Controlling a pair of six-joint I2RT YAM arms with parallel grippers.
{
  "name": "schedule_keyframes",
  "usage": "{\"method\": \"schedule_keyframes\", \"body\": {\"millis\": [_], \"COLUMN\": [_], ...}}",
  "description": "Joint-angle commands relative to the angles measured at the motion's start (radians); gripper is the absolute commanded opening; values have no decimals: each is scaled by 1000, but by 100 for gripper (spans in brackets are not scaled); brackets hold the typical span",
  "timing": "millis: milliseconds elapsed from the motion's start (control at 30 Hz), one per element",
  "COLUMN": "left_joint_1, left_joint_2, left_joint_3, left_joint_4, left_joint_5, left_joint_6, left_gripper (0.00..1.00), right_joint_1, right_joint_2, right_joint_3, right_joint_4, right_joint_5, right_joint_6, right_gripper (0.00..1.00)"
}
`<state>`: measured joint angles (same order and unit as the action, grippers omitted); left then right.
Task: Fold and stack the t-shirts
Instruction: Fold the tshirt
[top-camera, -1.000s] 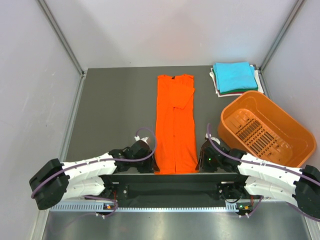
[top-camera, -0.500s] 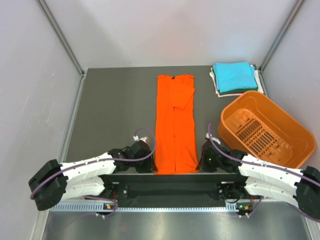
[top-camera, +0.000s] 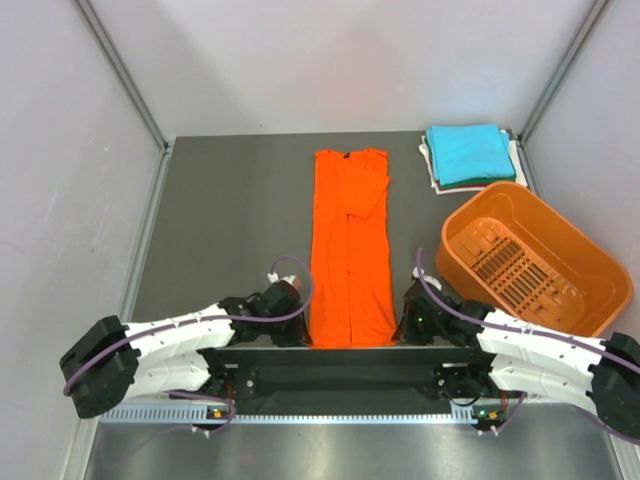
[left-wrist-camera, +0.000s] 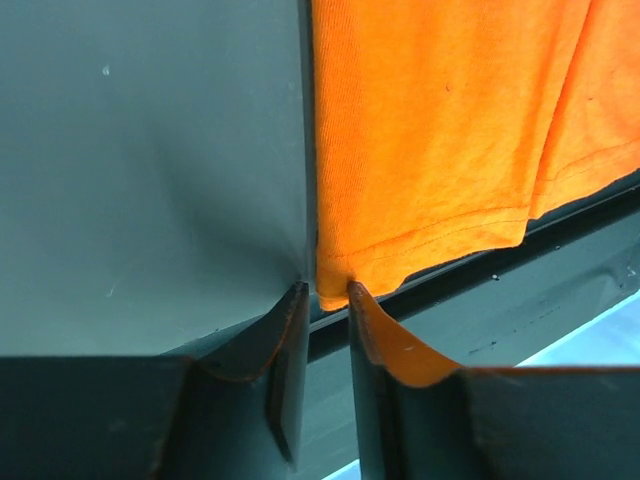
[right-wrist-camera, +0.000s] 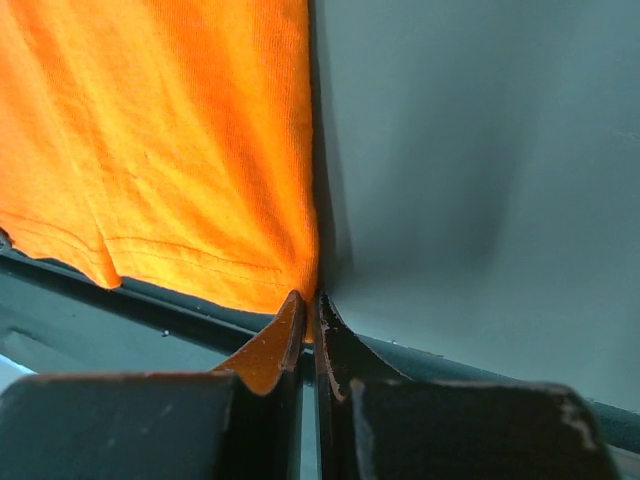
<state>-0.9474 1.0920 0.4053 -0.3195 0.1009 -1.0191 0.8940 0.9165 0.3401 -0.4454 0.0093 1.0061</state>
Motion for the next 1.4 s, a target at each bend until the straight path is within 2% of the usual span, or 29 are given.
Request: {"method": "schedule_keyframes", "body": {"millis": [0,133,200,400,633,733,933,1033,1133,1233,1367], "left_joint_1": [-2,-2,-2,-2,16,58,235,335,419,452,506], "left_joint_2": [11,26,28,40,126,179,256,319,403,503,644], "left_joint_3": [33,53,55,84,176,222,319,394,536,645,874], "left_joint_4": [13,32,51,63,40,26,-22,-27,-36,-79,-150], "left_joint_5": [13,34,56,63,34,63,118,166,217,212,174], "left_joint_6": [7,1,-13,-30,-10,34,158,207,269,298,356], "left_gripper": [26,11,0,0,0,0,0,0,0,0,0], "right_joint_1": [-1,-1,0,3,-3,-18,-136,-205,-270,-319,-388], "right_joint_2": [-22,-44,-50,-50,48,97,212,287,390,490,622], "right_joint_3": [-3,10,25,74,186,258,402,493,598,710,862], "right_joint_4": [27,17,11,-13,-70,-99,-116,-119,-121,-130,-128], "right_joint_5": [11,15,20,32,83,112,90,84,63,78,63], "right_joint_6": [14,15,19,6,-57,-109,-246,-320,-392,-438,-495], "right_gripper": [0,0,0,0,0,0,0,0,0,0,0]}}
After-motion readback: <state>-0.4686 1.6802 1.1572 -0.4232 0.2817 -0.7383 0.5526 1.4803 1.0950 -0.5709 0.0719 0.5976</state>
